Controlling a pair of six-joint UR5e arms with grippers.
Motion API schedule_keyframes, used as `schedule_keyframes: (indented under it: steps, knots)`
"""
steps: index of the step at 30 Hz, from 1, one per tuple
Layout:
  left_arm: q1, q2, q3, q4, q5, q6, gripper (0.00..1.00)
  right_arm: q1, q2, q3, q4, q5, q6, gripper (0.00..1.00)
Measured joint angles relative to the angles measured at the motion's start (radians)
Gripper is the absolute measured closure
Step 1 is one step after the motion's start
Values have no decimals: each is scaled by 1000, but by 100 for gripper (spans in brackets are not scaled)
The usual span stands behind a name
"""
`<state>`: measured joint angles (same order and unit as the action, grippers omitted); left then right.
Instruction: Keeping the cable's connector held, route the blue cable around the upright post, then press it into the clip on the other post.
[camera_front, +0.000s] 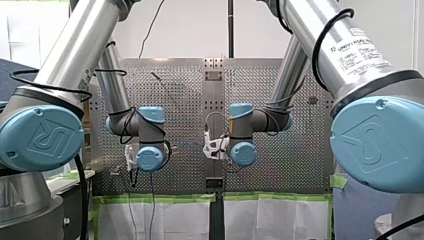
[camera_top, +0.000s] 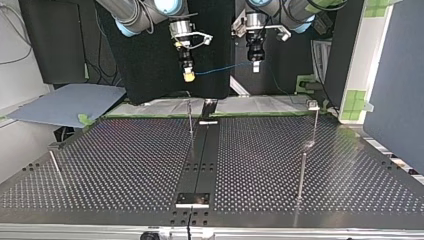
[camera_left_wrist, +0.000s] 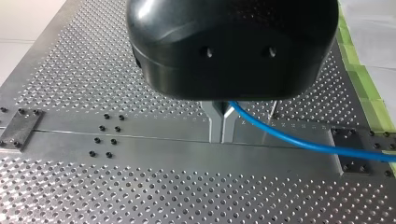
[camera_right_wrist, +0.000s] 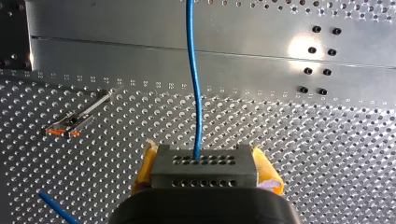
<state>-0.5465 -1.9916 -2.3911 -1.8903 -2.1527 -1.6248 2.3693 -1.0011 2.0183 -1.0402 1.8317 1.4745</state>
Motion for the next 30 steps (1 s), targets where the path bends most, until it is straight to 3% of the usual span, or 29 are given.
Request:
schedule_keyframes:
  steps: [22, 30]
  knots:
    - [-4, -5, -1, -3, -5, 0, 100, -2, 2, -2, 2, 2, 2, 100]
    - [-22, -72, -3, -9, -60, -1, 100, -7, 70, -12, 70, 7, 6, 100]
